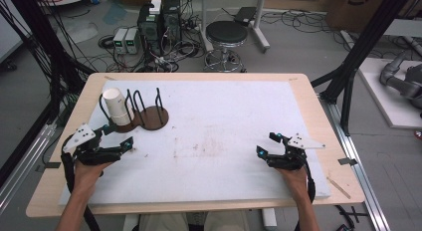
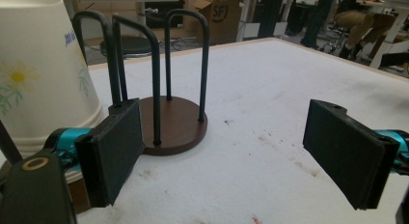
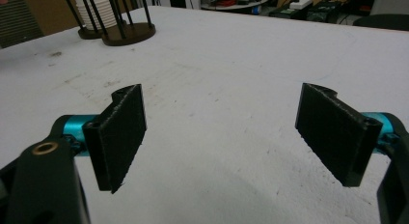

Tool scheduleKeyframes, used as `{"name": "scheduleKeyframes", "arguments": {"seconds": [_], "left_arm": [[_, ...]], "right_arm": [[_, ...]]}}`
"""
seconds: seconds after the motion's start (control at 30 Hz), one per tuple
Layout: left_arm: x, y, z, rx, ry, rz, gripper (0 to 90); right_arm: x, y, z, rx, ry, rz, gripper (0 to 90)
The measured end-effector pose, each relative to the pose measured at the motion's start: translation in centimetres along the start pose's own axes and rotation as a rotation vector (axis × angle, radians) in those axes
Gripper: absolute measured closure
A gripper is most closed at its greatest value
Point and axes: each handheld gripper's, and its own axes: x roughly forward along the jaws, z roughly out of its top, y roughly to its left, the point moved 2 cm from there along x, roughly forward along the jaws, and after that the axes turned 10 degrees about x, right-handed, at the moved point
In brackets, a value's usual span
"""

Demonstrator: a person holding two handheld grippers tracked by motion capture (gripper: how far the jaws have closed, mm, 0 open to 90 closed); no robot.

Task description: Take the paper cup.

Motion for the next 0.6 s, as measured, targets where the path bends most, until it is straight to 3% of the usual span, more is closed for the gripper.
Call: {"name": "scheduleKeyframes", "arguments": {"seconds": [0.23, 0.47, 0.6], "left_arm": [[-0.1, 1.0, 2.3, 0.032, -0.006, -0.025, 14.2], [0.2, 2.7, 5.6, 0.106, -0.008, -0.066, 14.0], [0.5, 3.8, 6.9, 0.119, -0.006, -0.075, 14.0]], "right_arm": [[0.1, 0.0, 0.0, 0.0, 0.011, -0.004, 18.7], [0.1, 0.0, 0.0, -0.005, 0.011, -0.006, 18.7], [0.1, 0.1, 0.0, -0.012, 0.01, -0.006, 18.7]]}}
